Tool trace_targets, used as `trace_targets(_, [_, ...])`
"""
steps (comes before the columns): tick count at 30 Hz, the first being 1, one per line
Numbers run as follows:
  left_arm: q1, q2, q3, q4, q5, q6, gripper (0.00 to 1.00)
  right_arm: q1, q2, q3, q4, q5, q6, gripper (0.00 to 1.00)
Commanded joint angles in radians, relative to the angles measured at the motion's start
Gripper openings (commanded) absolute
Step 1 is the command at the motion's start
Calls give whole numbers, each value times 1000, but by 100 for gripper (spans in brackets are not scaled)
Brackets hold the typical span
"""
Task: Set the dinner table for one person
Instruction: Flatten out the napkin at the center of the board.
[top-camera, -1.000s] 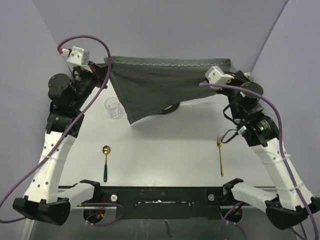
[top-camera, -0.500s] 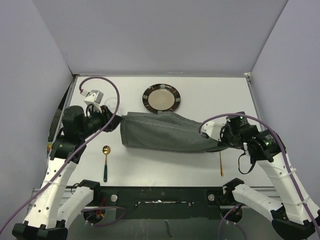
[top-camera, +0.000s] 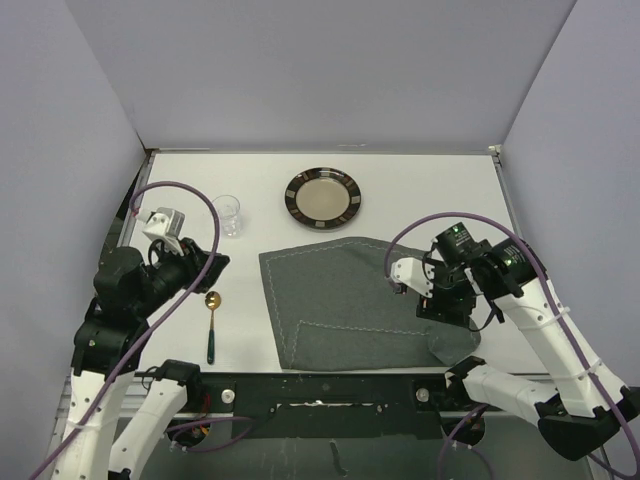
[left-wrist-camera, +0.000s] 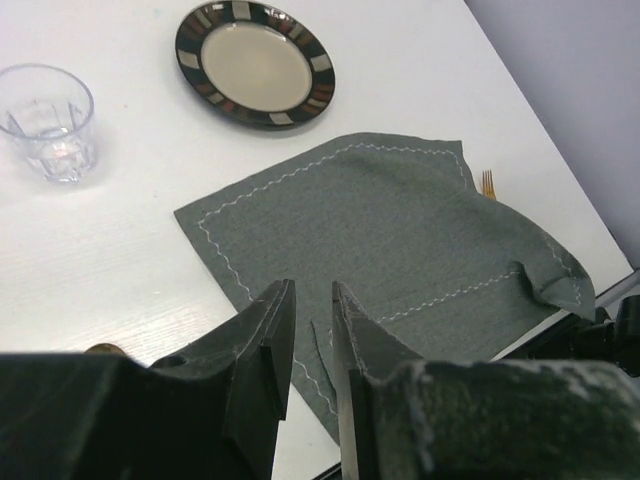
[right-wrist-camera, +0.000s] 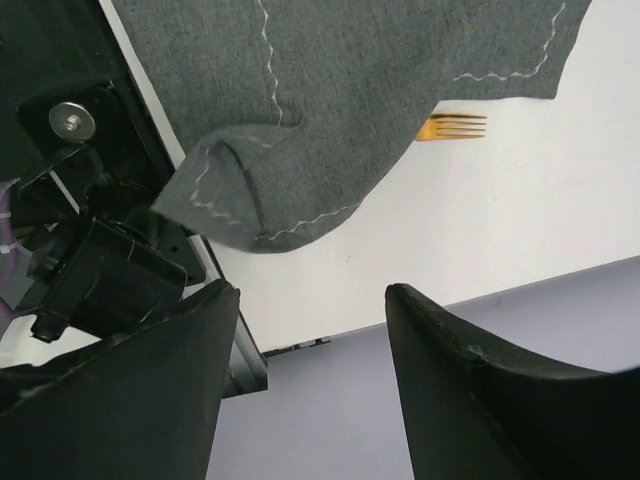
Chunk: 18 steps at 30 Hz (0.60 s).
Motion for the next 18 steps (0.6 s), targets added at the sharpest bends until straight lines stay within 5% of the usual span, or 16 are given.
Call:
trace_targets(1, [4,49,-111,173,32,-72,21,28,28,93,29,-17,32,62])
trace_targets(5, [-1,103,-278,395,55,-195,17,30,52,52,225,91,18,56])
trace_targets(7, [-16,128,-342,486,25,-230,14,20,73,-6,334,101,55,30])
trace_targets(9, [-43,163,-368,539,-29,-221,12,-27,99,-58,427,53,78,18])
trace_targets(18, [-215,415,-349,659,-142,-231,13,-75,337,-72,719,20,140,13])
